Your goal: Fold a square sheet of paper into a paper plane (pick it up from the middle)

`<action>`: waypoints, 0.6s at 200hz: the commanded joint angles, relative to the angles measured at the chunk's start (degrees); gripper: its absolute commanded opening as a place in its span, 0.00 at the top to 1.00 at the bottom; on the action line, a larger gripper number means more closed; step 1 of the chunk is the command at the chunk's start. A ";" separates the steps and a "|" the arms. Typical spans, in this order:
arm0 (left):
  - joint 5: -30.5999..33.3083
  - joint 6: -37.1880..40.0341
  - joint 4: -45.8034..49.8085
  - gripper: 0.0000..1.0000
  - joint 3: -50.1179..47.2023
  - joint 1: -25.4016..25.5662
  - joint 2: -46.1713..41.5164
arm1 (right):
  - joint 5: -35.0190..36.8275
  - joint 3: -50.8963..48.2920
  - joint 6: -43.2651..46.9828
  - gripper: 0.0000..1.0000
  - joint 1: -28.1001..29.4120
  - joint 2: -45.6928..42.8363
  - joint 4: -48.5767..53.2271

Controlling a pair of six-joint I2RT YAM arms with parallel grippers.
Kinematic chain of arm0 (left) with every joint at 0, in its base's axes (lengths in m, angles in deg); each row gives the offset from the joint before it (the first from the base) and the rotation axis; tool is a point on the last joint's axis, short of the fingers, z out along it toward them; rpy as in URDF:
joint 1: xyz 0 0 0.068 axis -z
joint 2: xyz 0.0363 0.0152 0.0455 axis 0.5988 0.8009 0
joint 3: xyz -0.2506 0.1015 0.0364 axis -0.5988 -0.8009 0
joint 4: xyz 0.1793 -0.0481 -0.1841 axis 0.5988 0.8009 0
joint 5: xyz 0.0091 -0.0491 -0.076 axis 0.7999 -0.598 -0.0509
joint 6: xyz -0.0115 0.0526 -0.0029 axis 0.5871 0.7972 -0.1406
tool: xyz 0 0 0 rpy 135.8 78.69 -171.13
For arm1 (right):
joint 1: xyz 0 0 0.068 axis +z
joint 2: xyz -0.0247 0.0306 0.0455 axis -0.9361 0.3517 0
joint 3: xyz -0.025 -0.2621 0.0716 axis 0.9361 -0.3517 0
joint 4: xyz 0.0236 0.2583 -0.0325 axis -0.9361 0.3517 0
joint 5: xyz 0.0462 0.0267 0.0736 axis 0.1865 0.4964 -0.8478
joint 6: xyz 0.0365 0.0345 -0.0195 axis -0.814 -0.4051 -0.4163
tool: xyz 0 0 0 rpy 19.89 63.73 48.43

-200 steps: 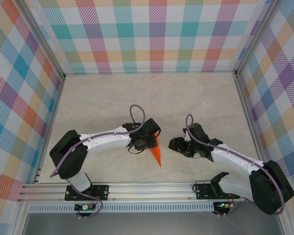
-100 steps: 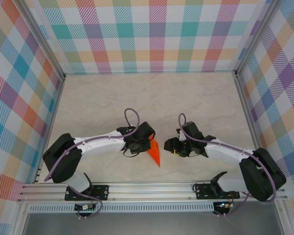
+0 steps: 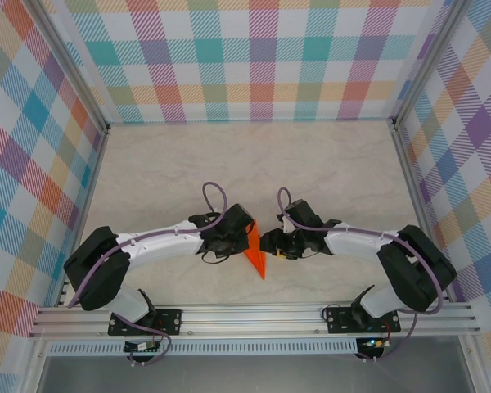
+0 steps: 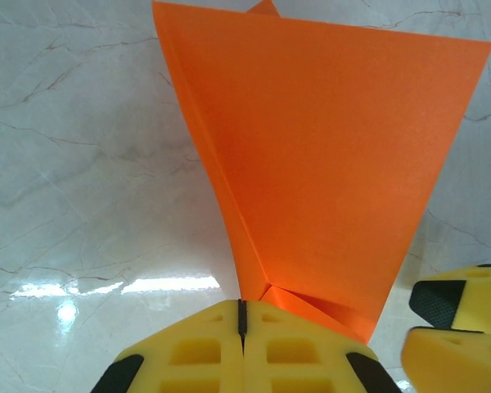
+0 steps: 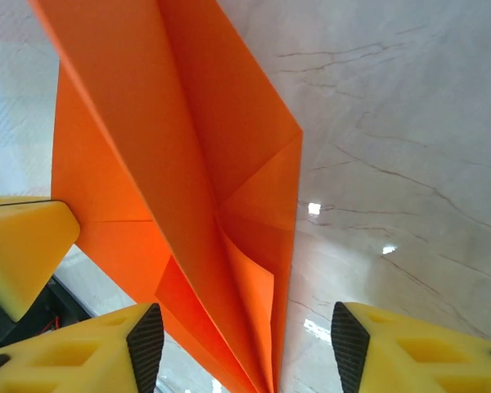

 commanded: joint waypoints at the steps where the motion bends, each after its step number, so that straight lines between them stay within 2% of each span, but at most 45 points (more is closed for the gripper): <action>1: 0.06 0.89 -0.05 0.96 -0.63 -0.66 -1.40 | -2.86 2.14 1.82 0.40 0.93 2.02 -2.92; 95: 0.06 0.71 -0.11 0.96 -1.25 -0.75 -1.92 | -4.44 4.04 2.21 0.39 3.18 5.69 -4.94; 120: 0.05 0.72 -0.15 0.96 -1.28 -0.76 -1.84 | -3.04 4.26 2.89 0.46 3.77 5.80 -3.17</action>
